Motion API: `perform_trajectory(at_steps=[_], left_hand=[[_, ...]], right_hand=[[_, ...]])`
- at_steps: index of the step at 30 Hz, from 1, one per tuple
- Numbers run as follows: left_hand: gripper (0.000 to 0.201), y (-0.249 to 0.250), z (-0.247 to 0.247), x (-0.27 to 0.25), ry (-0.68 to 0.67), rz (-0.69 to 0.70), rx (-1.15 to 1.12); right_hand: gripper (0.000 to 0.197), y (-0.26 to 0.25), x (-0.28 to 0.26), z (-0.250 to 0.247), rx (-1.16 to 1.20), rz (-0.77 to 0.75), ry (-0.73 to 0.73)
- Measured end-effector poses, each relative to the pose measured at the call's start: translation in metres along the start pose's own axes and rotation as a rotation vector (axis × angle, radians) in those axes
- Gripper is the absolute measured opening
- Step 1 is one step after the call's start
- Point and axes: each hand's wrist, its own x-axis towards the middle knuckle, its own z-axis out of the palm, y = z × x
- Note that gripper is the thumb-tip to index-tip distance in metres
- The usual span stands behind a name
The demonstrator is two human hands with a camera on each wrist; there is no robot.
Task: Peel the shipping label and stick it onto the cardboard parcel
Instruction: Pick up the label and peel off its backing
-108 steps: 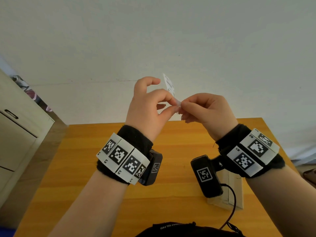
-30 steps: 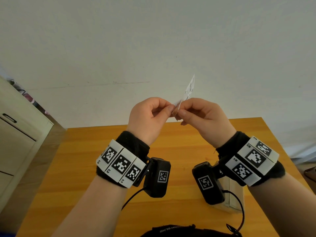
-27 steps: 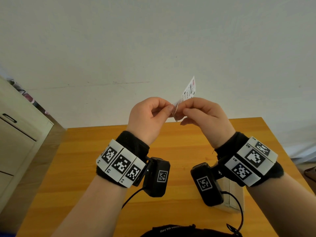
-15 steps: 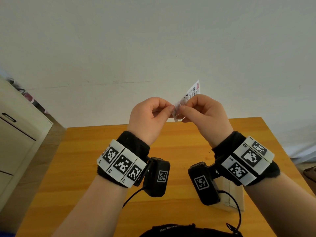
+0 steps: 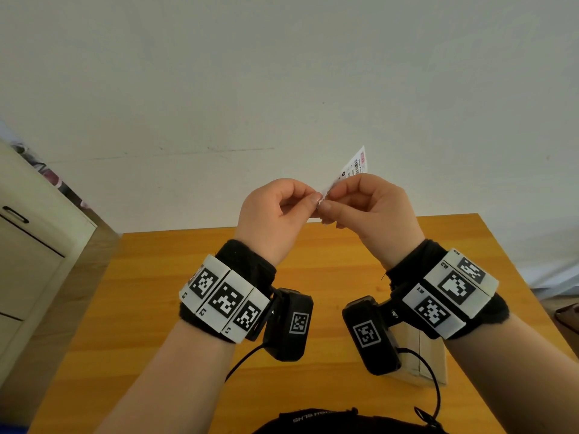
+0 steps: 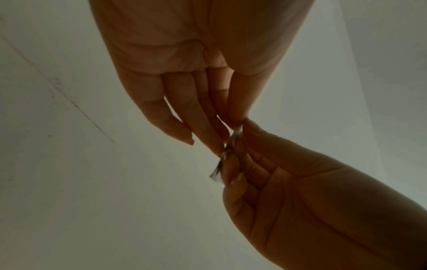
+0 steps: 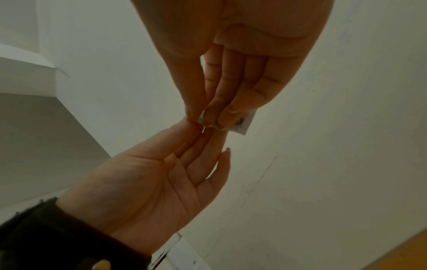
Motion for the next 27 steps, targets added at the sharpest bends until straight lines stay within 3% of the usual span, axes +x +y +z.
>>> perform_trajectory(at_steps=[6,16,21,27], left_hand=[[0.023,-0.0011,-0.0006,-0.0006,-0.005,0.041,0.044],[0.021,-0.0027,0.0004,-0.0004,0.012,0.039,0.082],[0.008,-0.0008,-0.0013,-0.0004,0.014,0.062,0.122],[0.007,0.0005,0.0008,0.0002,0.064,0.122,0.207]], right_hand=[[0.016,0.0017,-0.0005,-0.0012,-0.034,-0.001,0.007],[0.014,0.0011,-0.0031,-0.0002,-0.074,-0.007,0.004],[0.008,0.0026,-0.0024,-0.0017,-0.068,0.013,-0.021],[0.009,0.0026,-0.0023,-0.0009,0.013,0.026,-0.032]])
